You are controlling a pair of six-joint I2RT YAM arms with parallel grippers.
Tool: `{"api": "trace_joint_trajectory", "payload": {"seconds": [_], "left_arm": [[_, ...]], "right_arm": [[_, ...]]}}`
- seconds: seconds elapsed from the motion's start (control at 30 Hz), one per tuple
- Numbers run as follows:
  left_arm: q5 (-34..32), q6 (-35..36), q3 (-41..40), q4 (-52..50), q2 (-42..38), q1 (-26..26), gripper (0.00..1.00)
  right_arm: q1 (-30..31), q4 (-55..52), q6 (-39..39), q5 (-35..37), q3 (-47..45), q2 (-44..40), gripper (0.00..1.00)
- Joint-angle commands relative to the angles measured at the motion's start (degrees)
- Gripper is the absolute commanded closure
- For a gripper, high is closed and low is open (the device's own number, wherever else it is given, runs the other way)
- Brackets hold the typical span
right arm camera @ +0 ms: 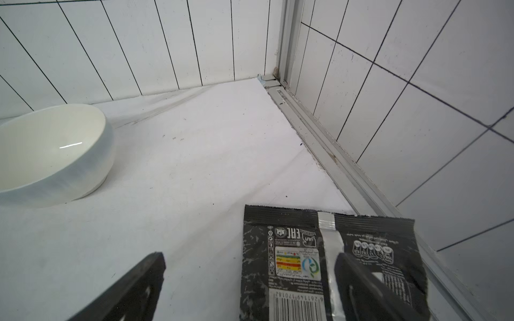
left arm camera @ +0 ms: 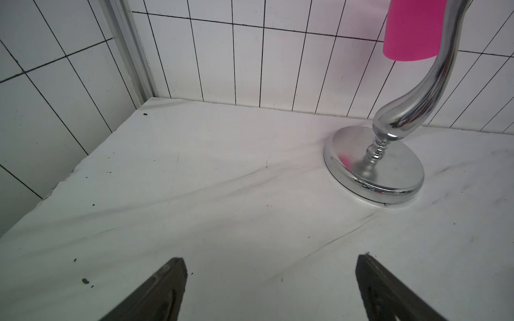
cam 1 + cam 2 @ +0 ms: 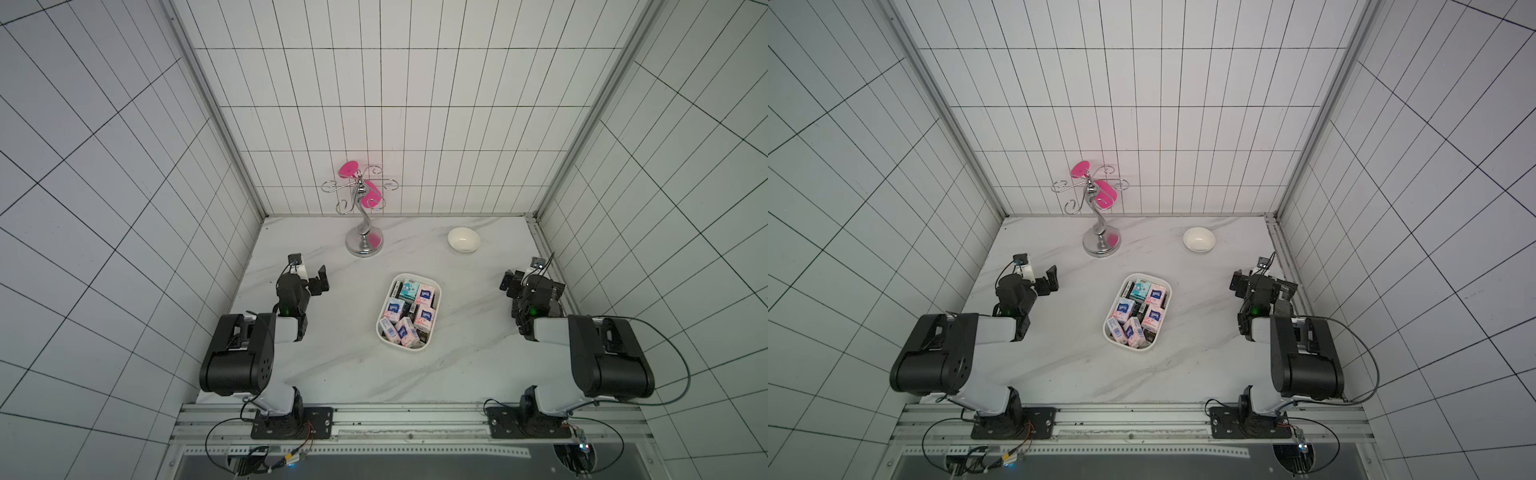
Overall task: Take the pocket tissues out of the storage box
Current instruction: Pick up the pocket tissues from the storage box.
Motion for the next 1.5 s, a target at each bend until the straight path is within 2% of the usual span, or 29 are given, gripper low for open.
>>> {"api": "trace_joint_trajectory", "payload": {"seconds": [0.0,0.7,0.8,0.97,1.07,1.13,1.17,1.27,1.33,1.4,1.47], "left_arm": [[0.50,0.40,-0.44,0.83,-0.89,0.26,0.02],[1.01,0.20,-0.30,0.74,-0.87,0.55,0.02],[-4.90,-2.16,0.93,-0.99,-0.40,0.55,0.02],[-4.27,-2.39,1.35,-3.20,-1.01,0.99,0.02],[-5.28,-2.08,0.93,-1.11,-0.71,0.53,0.02],[-13.11,-5.36,1.38,-3.54,-2.30,0.27,0.02],[-15.40,-6.11,0.66,-3.87,-3.35,-0.02,0.02],[-26.78,-6.28,1.60,-2.85,-4.44,-2.36,0.03],[-29.72,-6.98,5.56,-12.58,-7.24,-2.97,0.02],[-35.91,-9.16,11.02,-23.83,-10.22,-4.28,0.02],[-40.54,-9.78,13.80,-28.76,-13.37,-5.97,0.02]], "right_arm": [[-0.60,0.62,-0.52,-0.17,-0.94,-0.01,0.01],[-0.60,0.62,-0.44,-0.17,-0.85,0.08,0.01],[-0.60,0.62,-0.44,-0.17,-0.91,0.07,0.01],[-0.60,0.29,-0.52,-0.18,-0.73,0.08,0.01],[-0.60,0.22,-0.52,-0.16,-0.65,0.08,0.01],[-0.56,0.35,-1.18,-1.45,-0.52,-0.01,0.01],[0.20,-3.42,-2.49,-1.99,1.07,-1.06,0.02],[3.18,-22.57,-4.62,1.15,9.47,-5.81,0.06],[5.40,-26.42,-5.07,2.20,12.13,-8.30,0.06],[8.66,-28.78,-4.58,1.59,13.19,-11.54,0.06],[13.59,-33.67,-6.76,3.94,16.14,-13.00,0.06]]}}
